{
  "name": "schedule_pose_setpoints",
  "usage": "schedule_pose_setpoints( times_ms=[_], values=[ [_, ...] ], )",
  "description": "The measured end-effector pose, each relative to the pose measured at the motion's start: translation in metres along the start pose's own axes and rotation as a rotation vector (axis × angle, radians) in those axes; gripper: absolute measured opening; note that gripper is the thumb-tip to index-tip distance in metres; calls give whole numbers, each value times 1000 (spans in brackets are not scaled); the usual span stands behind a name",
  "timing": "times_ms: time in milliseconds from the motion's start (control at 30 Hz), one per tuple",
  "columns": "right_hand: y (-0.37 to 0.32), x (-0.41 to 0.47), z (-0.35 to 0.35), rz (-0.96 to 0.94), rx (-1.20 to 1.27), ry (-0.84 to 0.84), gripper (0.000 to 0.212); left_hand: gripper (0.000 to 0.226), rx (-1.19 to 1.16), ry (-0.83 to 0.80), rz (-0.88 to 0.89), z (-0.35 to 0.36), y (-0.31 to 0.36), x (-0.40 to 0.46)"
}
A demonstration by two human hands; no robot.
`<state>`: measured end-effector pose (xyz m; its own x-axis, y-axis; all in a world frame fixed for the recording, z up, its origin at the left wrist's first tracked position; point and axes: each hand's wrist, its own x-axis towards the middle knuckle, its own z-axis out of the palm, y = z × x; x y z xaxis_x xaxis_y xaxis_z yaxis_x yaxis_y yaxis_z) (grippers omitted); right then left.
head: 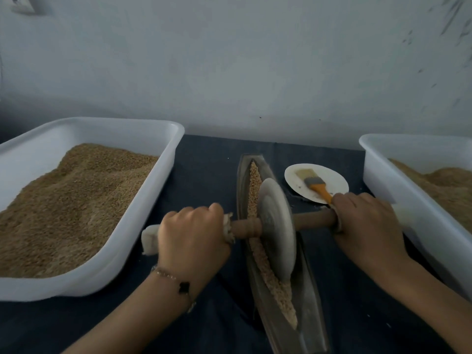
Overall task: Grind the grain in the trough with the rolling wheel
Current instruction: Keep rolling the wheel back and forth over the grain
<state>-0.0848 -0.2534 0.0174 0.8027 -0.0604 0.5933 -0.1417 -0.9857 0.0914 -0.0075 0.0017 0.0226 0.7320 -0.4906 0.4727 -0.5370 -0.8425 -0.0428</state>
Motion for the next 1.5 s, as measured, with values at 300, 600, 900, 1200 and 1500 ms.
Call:
schedule_pose_setpoints(
  times_ms=[300, 600, 900, 1200, 1500],
  values=[
    [1, 91, 47, 66, -92, 52, 27, 26, -102, -95, -220, 49, -24, 83],
    [-2, 86, 50, 101, -132, 92, 23, 29, -56, -84, -178, 52, -25, 92],
    [-12, 3, -13, 16, -48, 55, 13, 28, -60, -152, -68, 1, -8, -8],
    [-7, -14, -18, 10, -3, -32, 31, 48, -106, -98, 88, -19, -4, -14],
    [11, 67, 48, 138, -35, -213, 19, 35, 75, -42, -71, 29, -12, 73]
  ],
)
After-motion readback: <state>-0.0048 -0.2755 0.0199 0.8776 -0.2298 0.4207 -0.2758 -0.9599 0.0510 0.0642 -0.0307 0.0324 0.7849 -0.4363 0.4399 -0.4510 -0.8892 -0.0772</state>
